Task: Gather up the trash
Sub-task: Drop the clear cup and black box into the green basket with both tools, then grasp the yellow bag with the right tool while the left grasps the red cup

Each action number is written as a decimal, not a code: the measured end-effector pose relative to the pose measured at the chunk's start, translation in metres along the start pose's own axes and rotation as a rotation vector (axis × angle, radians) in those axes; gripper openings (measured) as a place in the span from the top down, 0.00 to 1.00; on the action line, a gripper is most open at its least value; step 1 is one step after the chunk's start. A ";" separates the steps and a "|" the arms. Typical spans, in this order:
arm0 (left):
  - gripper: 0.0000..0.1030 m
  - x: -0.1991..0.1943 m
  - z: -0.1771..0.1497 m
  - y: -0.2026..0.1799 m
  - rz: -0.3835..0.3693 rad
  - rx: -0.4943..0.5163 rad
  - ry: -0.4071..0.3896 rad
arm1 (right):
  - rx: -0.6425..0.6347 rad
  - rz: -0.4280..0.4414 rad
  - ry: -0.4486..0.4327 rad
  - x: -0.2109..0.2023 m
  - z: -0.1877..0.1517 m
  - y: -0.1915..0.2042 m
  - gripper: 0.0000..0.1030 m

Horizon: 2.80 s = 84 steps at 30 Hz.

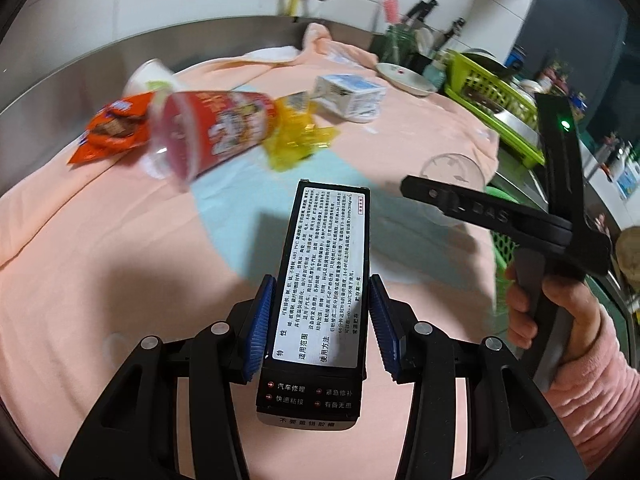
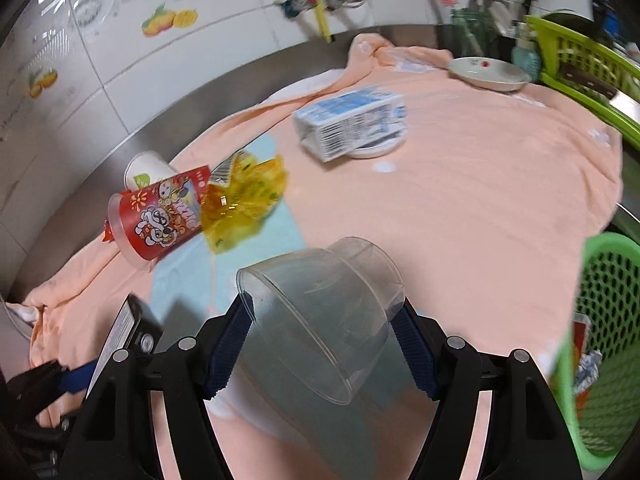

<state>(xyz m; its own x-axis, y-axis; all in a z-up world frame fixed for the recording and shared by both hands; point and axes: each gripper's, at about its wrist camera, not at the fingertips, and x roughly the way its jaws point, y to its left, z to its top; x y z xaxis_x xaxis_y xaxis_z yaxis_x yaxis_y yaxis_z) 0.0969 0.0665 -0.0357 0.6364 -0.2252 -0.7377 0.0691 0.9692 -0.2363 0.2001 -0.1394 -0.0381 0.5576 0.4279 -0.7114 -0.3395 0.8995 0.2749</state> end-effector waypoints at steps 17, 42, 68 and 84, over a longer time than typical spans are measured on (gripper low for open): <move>0.55 0.046 0.031 -0.152 -0.159 0.215 0.046 | 0.212 -0.345 0.025 -0.071 -0.048 -0.229 0.33; 0.55 0.173 0.022 -0.335 -0.282 0.437 0.247 | 0.288 -0.387 -0.101 -0.157 -0.072 -0.304 0.20; 0.43 0.125 0.031 -0.250 -0.198 0.317 0.155 | 0.220 -0.287 -0.093 -0.138 -0.053 -0.255 0.20; 0.40 0.070 0.089 -0.099 0.090 0.110 -0.031 | 0.071 -0.151 -0.061 -0.086 -0.005 -0.165 0.19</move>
<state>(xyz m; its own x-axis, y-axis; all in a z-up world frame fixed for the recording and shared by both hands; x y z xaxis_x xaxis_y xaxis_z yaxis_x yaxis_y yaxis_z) 0.2025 -0.0365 -0.0074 0.6672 -0.1353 -0.7325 0.0935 0.9908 -0.0978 0.2046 -0.3248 -0.0258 0.6439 0.2902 -0.7079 -0.1950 0.9570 0.2149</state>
